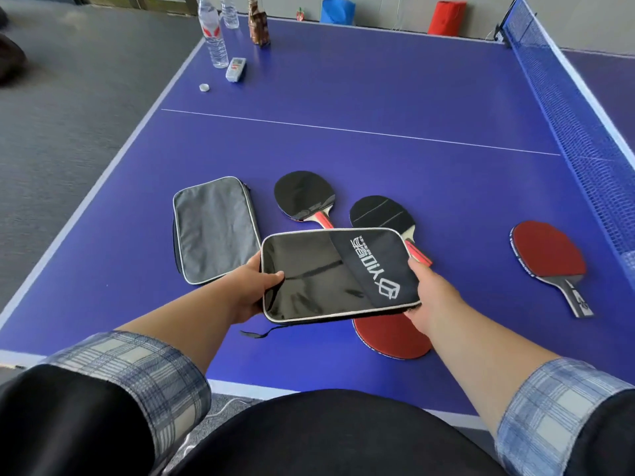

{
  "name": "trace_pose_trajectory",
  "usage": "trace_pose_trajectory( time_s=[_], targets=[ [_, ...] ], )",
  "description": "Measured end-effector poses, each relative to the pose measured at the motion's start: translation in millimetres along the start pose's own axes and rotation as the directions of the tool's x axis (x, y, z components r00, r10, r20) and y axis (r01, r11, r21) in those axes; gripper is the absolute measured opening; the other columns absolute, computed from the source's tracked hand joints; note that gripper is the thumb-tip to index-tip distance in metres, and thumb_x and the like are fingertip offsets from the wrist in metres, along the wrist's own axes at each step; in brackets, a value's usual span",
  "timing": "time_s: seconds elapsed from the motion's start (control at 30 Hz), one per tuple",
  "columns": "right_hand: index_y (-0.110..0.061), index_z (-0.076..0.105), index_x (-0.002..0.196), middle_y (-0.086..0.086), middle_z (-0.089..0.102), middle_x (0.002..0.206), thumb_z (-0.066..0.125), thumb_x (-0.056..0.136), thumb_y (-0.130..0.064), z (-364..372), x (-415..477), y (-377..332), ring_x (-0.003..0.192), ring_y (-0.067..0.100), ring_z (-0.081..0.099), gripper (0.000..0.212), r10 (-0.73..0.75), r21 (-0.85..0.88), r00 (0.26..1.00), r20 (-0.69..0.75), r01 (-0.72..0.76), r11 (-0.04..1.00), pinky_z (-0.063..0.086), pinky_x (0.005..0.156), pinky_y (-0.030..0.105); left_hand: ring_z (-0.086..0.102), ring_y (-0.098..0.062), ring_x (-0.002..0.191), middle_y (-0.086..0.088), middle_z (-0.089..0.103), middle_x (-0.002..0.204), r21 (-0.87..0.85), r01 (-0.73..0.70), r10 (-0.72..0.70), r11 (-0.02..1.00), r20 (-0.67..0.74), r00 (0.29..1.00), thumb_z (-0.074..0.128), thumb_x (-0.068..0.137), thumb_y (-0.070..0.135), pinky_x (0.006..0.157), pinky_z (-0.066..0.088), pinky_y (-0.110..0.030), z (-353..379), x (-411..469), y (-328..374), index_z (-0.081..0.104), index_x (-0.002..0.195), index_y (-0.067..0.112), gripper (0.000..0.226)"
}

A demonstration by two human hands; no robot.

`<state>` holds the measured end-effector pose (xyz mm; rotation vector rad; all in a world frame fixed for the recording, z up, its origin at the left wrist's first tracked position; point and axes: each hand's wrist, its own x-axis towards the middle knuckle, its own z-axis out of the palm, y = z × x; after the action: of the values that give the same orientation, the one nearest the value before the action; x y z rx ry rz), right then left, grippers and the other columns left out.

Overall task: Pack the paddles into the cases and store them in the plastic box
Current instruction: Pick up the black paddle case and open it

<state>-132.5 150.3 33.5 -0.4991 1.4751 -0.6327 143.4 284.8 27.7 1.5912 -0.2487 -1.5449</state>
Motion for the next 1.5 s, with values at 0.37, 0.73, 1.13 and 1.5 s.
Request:
trace_pose_trajectory(
  time_s=[0.37,0.73,1.13,1.5],
  targets=[
    [-0.025,0.064,0.093,0.007,0.076,0.094,0.068,0.093,-0.038,15,-28,64,0.068,0.031,0.077,0.014,0.054,-0.041,0.994,-0.092,-0.058,0.997,0.062,0.064,0.054,0.048,-0.036,0.127,-0.007,0.04,0.149,0.646,0.134,0.312,0.752,-0.527,0.79,0.057,0.083,0.06,0.1,0.044,-0.049,7,8,6,0.014,0.155,0.031,0.088],
    [-0.017,0.064,0.114,0.002,0.073,0.108,0.067,0.095,-0.019,44,-59,115,0.087,0.018,0.071,0.019,0.367,-0.139,0.912,0.185,-0.345,0.928,0.052,0.07,0.035,0.071,-0.03,0.087,-0.009,0.07,0.104,0.074,0.117,-0.088,0.99,-0.323,0.942,0.063,0.09,0.026,0.072,0.061,-0.051,55,8,-57,0.057,0.119,0.018,0.031],
    [-0.02,0.041,0.149,0.01,0.05,0.145,0.06,0.097,-0.033,42,-56,117,0.125,0.029,0.056,0.056,0.227,-0.687,0.97,0.088,-0.105,0.719,0.055,0.094,0.039,0.056,-0.041,0.11,-0.018,0.042,0.134,0.806,0.289,0.007,0.516,-0.341,0.94,0.057,0.094,0.046,0.098,0.047,-0.047,-7,0,-72,0.023,0.154,0.028,0.071],
    [-0.018,0.06,0.102,-0.003,0.059,0.089,0.046,0.1,-0.035,63,-98,105,0.079,0.016,0.053,0.022,-0.162,-0.718,0.952,0.258,0.301,0.627,0.043,0.069,0.033,0.03,-0.035,0.14,-0.009,0.026,0.156,0.806,0.05,0.231,0.589,-0.228,0.946,0.051,0.084,0.07,0.114,0.028,-0.045,29,-24,-64,0.015,0.157,0.021,0.095]
  ],
)
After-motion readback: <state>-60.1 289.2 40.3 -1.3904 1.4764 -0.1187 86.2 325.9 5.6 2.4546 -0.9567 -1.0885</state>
